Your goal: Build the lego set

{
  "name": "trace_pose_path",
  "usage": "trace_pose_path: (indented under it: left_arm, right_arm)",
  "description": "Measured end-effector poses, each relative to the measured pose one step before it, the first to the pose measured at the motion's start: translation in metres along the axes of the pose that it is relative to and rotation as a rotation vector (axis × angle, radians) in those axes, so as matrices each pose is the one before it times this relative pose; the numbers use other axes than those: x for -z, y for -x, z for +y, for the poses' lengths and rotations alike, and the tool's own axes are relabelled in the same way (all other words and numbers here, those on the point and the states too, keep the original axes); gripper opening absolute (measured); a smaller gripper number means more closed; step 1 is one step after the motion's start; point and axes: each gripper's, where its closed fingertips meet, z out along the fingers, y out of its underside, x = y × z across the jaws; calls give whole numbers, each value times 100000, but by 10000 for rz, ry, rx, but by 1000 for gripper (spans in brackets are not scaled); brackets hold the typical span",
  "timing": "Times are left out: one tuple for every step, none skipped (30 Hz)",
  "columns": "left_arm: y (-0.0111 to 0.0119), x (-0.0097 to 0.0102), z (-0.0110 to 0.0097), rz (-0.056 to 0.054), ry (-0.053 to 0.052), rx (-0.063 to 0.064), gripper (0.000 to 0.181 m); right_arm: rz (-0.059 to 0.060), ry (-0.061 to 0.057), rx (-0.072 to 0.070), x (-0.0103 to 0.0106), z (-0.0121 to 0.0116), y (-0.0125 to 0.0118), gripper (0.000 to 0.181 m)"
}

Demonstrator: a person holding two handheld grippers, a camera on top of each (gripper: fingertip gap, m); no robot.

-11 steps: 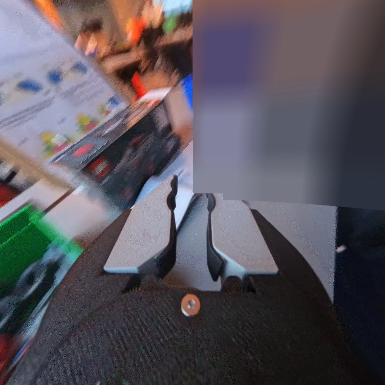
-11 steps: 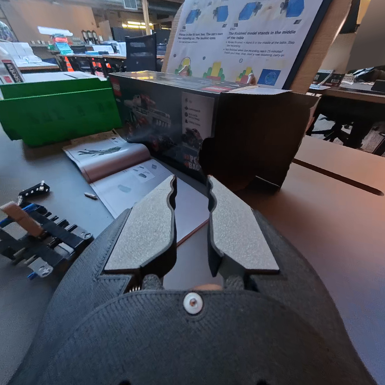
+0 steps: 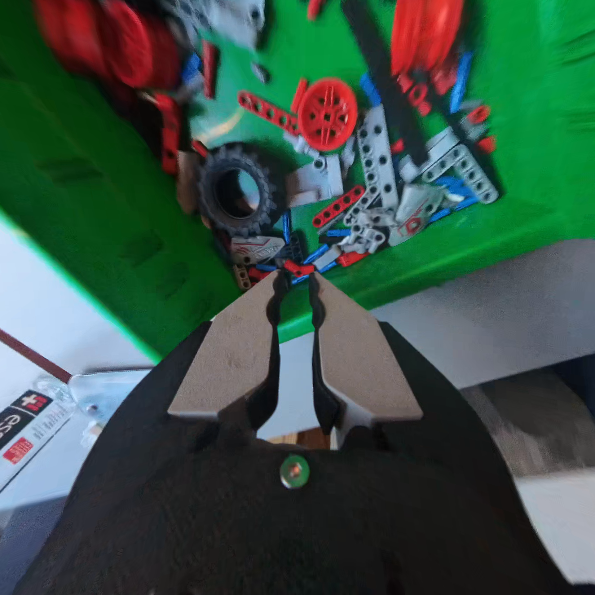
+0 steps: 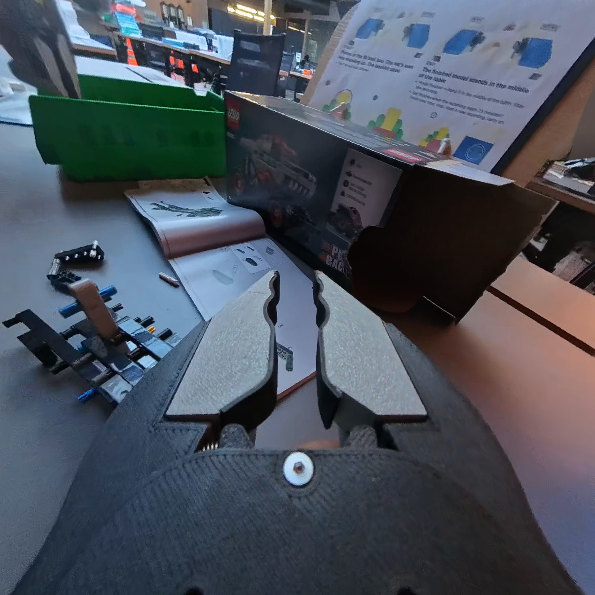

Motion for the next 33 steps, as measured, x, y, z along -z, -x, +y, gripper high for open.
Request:
trace_pose_path:
  left_arm:
    - [-38, -1227, 612, 142, 1008, -219, 7]
    - [161, -1157, 738, -70, 1075, -331, 6]
    - [397, -1098, 649, -240, 1009, -284, 8]
    - [604, -952, 509, -391, 927, -166, 8]
    - [839, -595, 119, -549, 628, -197, 10]
    - [294, -168, 66, -238, 476, -187, 10]
    - [20, 26, -15, -98, 320, -346, 10]
    - [93, 120, -299, -72, 81, -335, 10]
    - [275, 287, -516, 25, -198, 42, 10]
    - [456, 448, -848, 90, -503, 290, 10]
    - [419, 633, -1276, 166, -860, 300, 11]
    - [70, 711, -1391, 389, -1021, 316, 11]
    - [-361, 656, -963, 600, -752, 301, 12]
    - [-301, 459, -260, 448, -303, 199, 12]
    - [31, 276, 263, 104, -1, 42, 12]
    - [226, 112, 551, -92, 151, -44, 12]
    - [182, -6, 622, -82, 205, -27, 13]
    - [31, -82, 578, 10, 191, 26, 13]
    - [71, -100, 463, -14, 135, 28, 14]
    - [215, -58, 221, -134, 8, 26, 14]
    - [109, -42, 132, -76, -31, 20, 14]
    - [-44, -22, 140, 15, -15, 3, 14]
    - [106, 7, -55, -90, -105, 15, 14]
    - [86, 15, -285, -88, -207, 29, 14]
    - [-195, -55, -404, 79, -220, 13, 14]
    - [-256, -134, -515, 70, -227, 2, 14]
    - [-95, -132, -589, -87, -254, -3, 14]
    - [-36, -64, -523, -165, -231, -58, 14]
    - [-17, 31, -498, -179, -248, -69, 14]
    - [-181, 134, -534, -43, -314, -34, 14]
    - [-366, 215, -412, 113, -273, 3, 14]
    - [-375, 264, -274, 135, -204, -31, 18]
    - [-101, 302, -328, -32, -245, -84, 15]
  right_arm:
    - [17, -31, 71, 72, -70, 62, 17]
    - [-22, -26, 3, 68, -36, 57, 16]
    - [-33, -20, -30, 57, -49, 23, 16]
    - [-19, -31, -31, 64, -101, -13, 16]
    - [-14, -61, -15, 95, -182, 7, 16]
    - [-17, -79, 30, 109, -212, 26, 16]
    - [15, -72, 73, 118, -193, 13, 16]
    - [16, -61, 84, 75, -177, 11, 16]
    - [-33, -36, 63, 13, -111, 79, 16]
    - [-56, 0, 24, -21, -23, 112, 16]
    - [-80, 29, -8, -72, 72, 156, 16]
    - [-93, 55, -36, -93, 141, 152, 16]
    - [-90, 63, -43, -98, 152, 143, 16]
    - [-60, 58, -33, -82, 137, 89, 16]
    - [-24, 29, -29, -50, 77, 16, 16]
    - [-26, -4, -40, -22, 21, 10, 15]
    - [-32, -14, -52, 3, -13, -11, 15]
    - [-11, -12, -46, 3, 0, -43, 15]
    - [13, -4, -44, 9, 10, -78, 15]
    - [7, -2, -47, 10, 13, -67, 15]
    - [-5, -4, -42, -2, 16, -41, 15]
    - [10, 9, -38, -14, 41, -63, 15]
    - [13, 16, -29, -9, 48, -63, 15]
    - [19, 11, -16, -19, 29, -72, 14]
    - [31, -1, 1, -5, 5, -93, 14]
    - [32, -1, 23, -2, -8, -92, 13]
    - [49, 18, 46, 4, 14, -112, 13]
    - [88, 31, 52, 32, 45, -161, 13]
    - [101, 21, 48, 54, 44, -167, 12]
    - [101, 1, 38, 71, 13, -166, 12]
    - [91, -11, 29, 76, -22, -150, 12]
    - [83, -19, 22, 60, -52, -156, 11]
    - [72, -23, 25, 31, -74, -131, 11]
